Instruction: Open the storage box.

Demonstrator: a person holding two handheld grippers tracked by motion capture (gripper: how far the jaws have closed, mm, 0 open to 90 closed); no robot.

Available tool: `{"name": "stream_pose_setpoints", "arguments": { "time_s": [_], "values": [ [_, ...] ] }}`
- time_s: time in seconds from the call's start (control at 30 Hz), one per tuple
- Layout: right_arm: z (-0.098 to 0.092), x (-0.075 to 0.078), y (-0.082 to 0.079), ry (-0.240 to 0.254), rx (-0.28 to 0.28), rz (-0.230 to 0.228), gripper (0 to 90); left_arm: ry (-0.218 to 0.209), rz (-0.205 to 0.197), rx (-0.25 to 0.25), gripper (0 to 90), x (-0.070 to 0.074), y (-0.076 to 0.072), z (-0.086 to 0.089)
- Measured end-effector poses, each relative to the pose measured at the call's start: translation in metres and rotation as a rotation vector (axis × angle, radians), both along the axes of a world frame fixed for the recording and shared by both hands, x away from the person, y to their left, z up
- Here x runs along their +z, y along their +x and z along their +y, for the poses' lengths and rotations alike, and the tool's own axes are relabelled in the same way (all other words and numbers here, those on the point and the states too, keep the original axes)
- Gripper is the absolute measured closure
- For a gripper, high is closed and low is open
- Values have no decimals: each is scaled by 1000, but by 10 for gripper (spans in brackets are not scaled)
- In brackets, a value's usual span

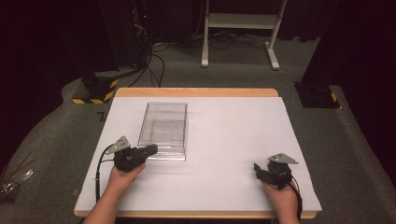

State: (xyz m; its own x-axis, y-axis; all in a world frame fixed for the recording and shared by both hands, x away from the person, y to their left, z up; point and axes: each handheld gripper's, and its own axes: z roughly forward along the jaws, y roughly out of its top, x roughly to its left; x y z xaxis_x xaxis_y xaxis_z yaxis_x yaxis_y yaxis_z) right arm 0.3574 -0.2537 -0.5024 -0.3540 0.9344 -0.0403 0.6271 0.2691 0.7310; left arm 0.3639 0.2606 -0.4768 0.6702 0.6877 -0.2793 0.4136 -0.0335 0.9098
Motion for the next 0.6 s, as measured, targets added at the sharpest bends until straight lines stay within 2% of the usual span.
{"name": "stream_pose_setpoints", "arguments": {
  "time_s": [0.37,0.6],
  "values": [
    [0,0,0,0,0,0,322,5,-4,-9,814,0,-3,2],
    [0,0,0,0,0,-1,322,-7,-11,-16,823,-1,-7,4]
  ]
}}
